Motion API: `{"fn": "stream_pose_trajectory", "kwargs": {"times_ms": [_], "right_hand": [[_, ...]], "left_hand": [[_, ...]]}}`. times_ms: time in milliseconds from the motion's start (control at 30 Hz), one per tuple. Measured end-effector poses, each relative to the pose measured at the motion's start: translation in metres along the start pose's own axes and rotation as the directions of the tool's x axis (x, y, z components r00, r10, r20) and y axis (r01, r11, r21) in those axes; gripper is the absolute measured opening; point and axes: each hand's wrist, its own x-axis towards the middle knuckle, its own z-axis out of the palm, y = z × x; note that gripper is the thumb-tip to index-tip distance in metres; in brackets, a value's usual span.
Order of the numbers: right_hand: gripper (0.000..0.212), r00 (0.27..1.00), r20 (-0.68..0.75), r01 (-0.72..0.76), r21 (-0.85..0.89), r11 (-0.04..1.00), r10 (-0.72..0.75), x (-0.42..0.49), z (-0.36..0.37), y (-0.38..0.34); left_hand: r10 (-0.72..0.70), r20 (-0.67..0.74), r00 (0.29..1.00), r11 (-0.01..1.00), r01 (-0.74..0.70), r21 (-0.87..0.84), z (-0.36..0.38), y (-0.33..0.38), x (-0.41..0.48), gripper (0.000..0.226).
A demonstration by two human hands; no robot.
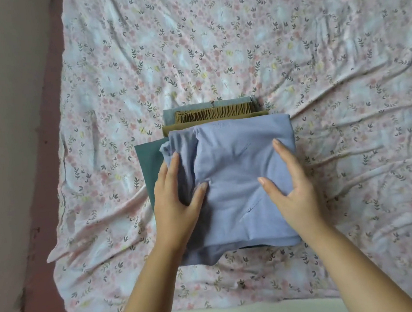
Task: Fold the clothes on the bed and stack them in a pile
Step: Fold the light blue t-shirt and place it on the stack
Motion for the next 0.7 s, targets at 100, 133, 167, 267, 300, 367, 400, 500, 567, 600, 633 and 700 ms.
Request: {"fn": "stream_pose_trajectory", "kwargs": {"times_ms": [100,133,167,267,300,367,400,500,567,600,633,700], "right_hand": [[0.069,1.000,-0.019,0.000,-0.151,0.989,-0.003,0.000,0.011,0.000],[0.068,0.999,-0.030,0.014,-0.206,0.979,-0.021,0.002,0.016,0.001],[0.067,0.999,-0.038,0.027,-0.251,0.968,-0.038,0.006,0.020,0.003],[0.068,1.000,-0.008,0.011,-0.303,0.953,-0.014,0.023,0.030,0.008],[0.069,1.000,0.007,-0.014,-0.296,0.955,0.016,0.028,0.032,0.011],[0.070,0.998,0.027,-0.052,-0.283,0.958,0.062,0.036,0.033,0.014],[0.070,0.997,0.031,-0.056,-0.283,0.957,0.067,0.039,0.033,0.014],[0.069,0.996,0.043,-0.072,-0.230,0.971,0.084,0.039,0.030,0.014],[0.064,1.000,0.014,-0.016,-0.139,0.990,0.018,0.033,0.024,0.014],[0.059,0.999,-0.017,0.030,-0.114,0.993,-0.032,0.029,0.020,0.016],[0.055,0.996,-0.047,0.069,-0.107,0.992,-0.075,0.024,0.015,0.018],[0.052,0.992,-0.067,0.096,-0.100,0.990,-0.102,0.015,0.003,0.024]], "left_hand": [[-0.117,0.042,0.992,0.993,0.117,-0.001,0.007,-0.009,0.005,0.077],[-0.120,0.038,0.992,0.992,0.118,0.037,0.011,-0.012,0.009,0.075],[-0.118,0.029,0.993,0.990,0.115,0.080,0.014,-0.014,0.015,0.073],[-0.146,0.019,0.989,0.973,0.141,0.182,0.023,-0.016,0.035,0.069],[-0.155,0.021,0.988,0.966,0.147,0.213,0.026,-0.016,0.040,0.068],[-0.163,0.025,0.986,0.956,0.152,0.252,0.029,-0.015,0.048,0.068],[-0.163,0.026,0.986,0.954,0.151,0.259,0.030,-0.015,0.050,0.069],[-0.154,0.017,0.988,0.958,0.145,0.246,0.027,-0.017,0.048,0.070],[-0.115,0.012,0.993,0.965,0.109,0.240,0.018,-0.018,0.040,0.073],[-0.085,0.017,0.996,0.965,0.078,0.252,0.012,-0.019,0.034,0.074],[-0.053,0.027,0.998,0.962,0.044,0.268,0.007,-0.021,0.028,0.074],[-0.038,0.057,0.998,0.958,0.020,0.287,-0.001,-0.023,0.016,0.074]]}}
